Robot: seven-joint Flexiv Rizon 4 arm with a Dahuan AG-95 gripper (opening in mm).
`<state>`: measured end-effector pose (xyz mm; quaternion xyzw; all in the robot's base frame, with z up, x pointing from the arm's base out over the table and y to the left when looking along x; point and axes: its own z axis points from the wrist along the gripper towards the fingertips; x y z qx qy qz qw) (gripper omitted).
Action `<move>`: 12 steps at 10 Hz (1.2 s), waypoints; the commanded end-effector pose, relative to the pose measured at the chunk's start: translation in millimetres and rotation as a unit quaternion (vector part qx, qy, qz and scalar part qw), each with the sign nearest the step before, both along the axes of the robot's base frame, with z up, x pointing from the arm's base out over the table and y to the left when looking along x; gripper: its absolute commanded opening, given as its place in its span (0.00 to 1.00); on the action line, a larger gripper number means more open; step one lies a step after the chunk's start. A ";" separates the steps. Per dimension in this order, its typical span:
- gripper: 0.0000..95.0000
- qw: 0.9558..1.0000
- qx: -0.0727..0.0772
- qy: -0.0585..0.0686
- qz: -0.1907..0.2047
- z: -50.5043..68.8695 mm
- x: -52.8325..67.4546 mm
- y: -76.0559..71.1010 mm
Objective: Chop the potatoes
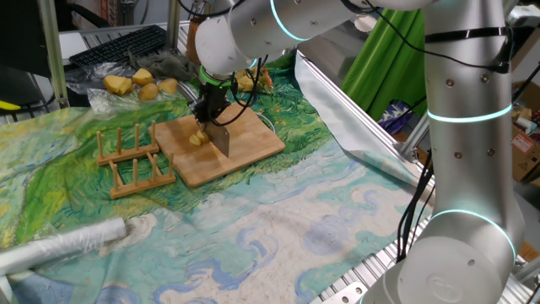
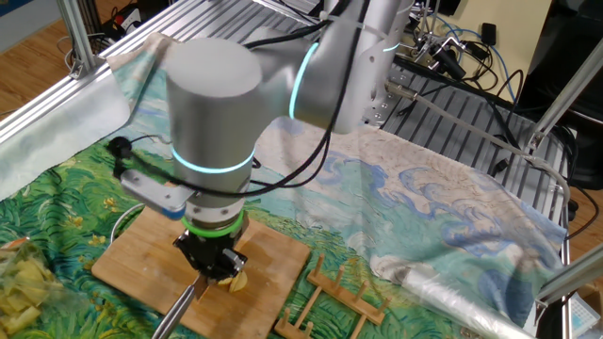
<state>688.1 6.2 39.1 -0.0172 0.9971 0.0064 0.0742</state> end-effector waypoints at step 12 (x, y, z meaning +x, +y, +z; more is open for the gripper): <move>0.00 1.000 0.003 0.007 0.005 17.7 -3.8 -9.1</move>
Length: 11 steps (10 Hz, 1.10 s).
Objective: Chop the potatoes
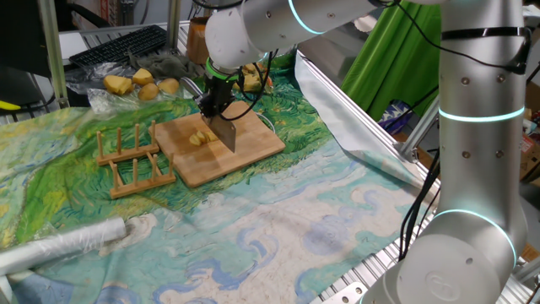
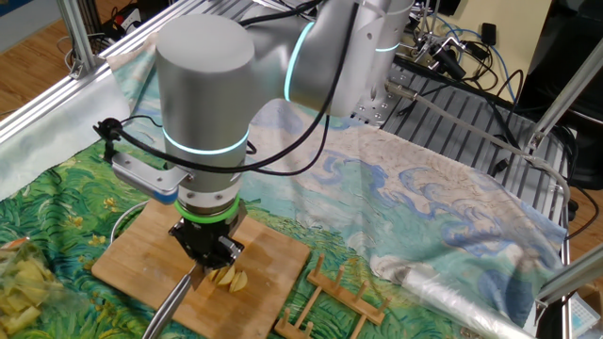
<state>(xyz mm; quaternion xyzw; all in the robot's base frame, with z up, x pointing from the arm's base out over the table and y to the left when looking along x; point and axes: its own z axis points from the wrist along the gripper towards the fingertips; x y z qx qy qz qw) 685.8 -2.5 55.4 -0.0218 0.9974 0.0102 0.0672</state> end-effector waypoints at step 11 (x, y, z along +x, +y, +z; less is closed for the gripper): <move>0.00 1.000 -0.006 -0.008 -0.010 -27.2 -8.6 4.3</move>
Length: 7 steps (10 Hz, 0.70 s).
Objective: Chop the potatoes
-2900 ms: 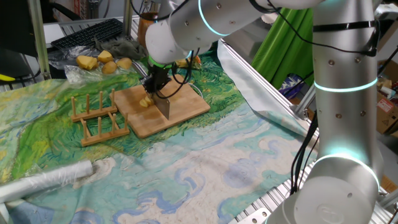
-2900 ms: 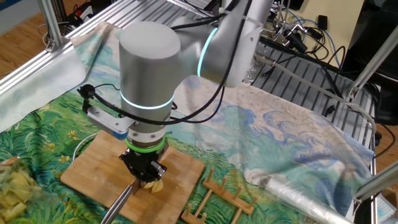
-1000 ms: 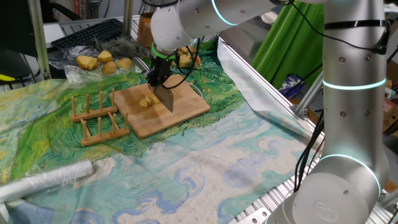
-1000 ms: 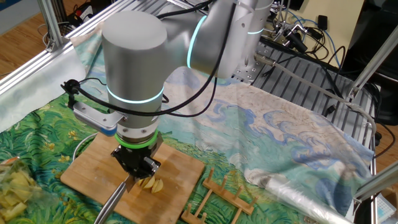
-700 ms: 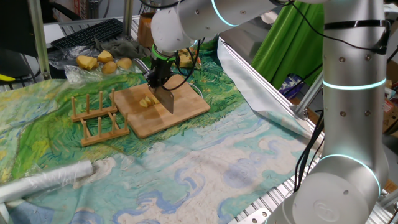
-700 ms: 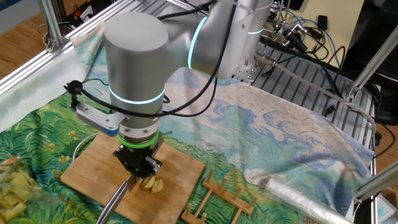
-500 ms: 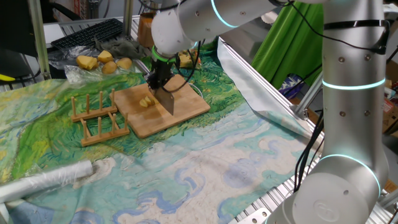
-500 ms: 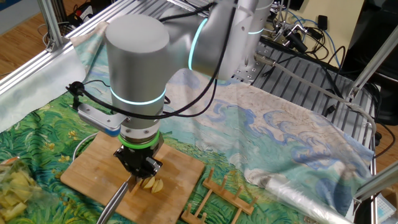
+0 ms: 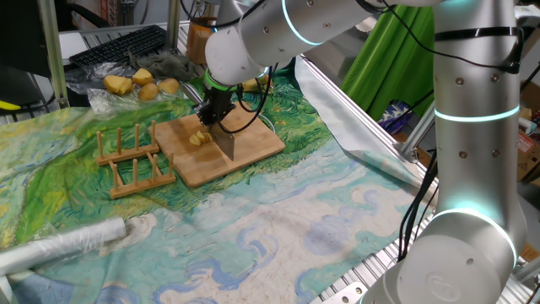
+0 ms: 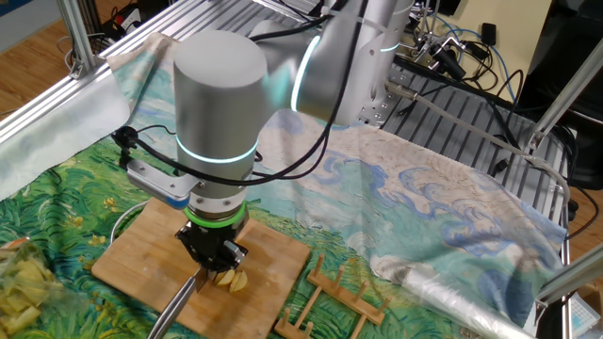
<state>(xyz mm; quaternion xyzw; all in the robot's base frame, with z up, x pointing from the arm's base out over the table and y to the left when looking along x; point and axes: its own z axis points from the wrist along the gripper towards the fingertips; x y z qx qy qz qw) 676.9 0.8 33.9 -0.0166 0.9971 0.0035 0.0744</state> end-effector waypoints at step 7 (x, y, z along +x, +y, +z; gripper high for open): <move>0.00 1.000 -0.009 -0.008 -0.005 1.2 6.0 2.7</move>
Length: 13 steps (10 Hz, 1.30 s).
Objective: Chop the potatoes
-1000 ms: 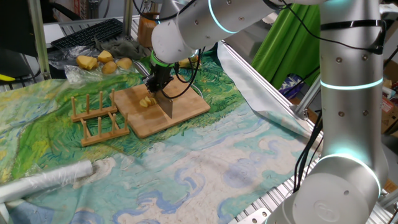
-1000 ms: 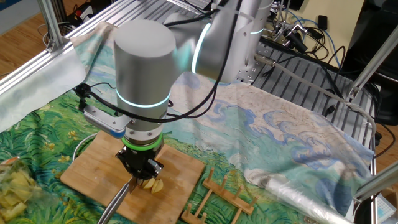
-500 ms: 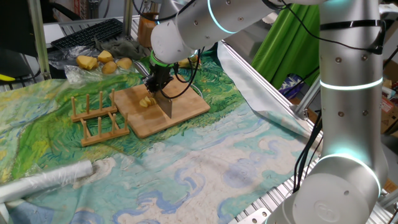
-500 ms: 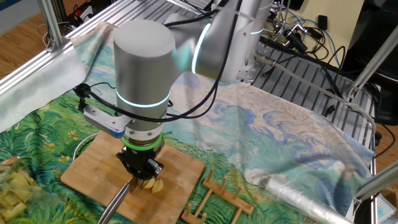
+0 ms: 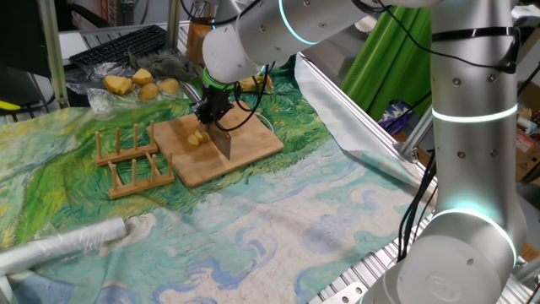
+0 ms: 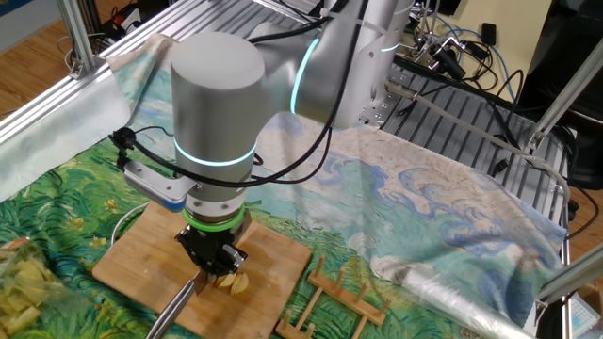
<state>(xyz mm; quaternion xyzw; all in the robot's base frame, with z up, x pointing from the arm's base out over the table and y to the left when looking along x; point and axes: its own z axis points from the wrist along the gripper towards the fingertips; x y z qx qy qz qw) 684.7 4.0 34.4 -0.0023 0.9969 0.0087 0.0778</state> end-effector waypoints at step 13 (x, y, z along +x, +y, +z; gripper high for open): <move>0.00 1.000 0.018 -0.011 -0.018 3.7 1.6 2.6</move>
